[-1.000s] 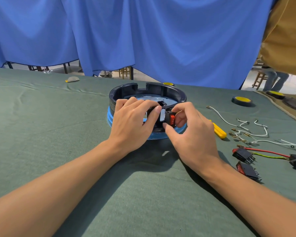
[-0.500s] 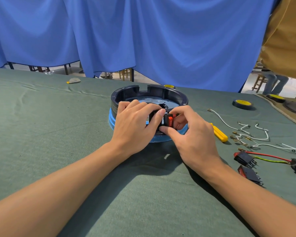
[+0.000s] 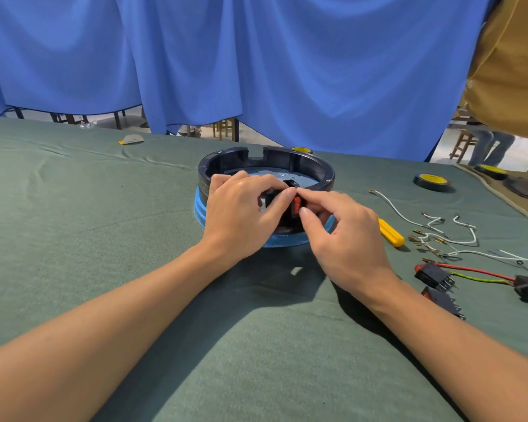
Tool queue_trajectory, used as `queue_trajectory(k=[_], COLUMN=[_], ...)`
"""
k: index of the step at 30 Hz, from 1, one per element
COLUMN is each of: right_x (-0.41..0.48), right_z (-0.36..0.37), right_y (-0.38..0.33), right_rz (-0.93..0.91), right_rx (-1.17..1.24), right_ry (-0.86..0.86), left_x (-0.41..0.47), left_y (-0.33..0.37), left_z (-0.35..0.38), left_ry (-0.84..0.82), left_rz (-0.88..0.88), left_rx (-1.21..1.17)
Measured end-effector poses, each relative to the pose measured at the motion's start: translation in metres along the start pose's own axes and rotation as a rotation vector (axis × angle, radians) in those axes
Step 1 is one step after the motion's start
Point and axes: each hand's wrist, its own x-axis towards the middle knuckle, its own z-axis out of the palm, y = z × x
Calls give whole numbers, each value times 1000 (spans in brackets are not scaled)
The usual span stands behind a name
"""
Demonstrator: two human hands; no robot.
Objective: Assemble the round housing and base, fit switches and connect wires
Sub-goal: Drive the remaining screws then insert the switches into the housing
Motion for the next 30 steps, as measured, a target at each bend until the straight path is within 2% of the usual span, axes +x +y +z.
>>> queue_trajectory(k=[7,17,23,30], right_x=[0,-1,-2,-1], right_z=[-3,-3,-1,1], right_y=[0,-1,0,2], right_rz=[-15,-30,-36,-54], right_rx=[-42,-135,-146,-140], right_ry=[8,18,44,74], left_x=[1,-2,-4,-2], left_y=[1,-2,-9,-8], left_z=[-1,-2,-9,-8], left_ry=[-7,-13,-151,-147], left_rz=[-42,46,181,182], left_rx=[-32,11,97,122])
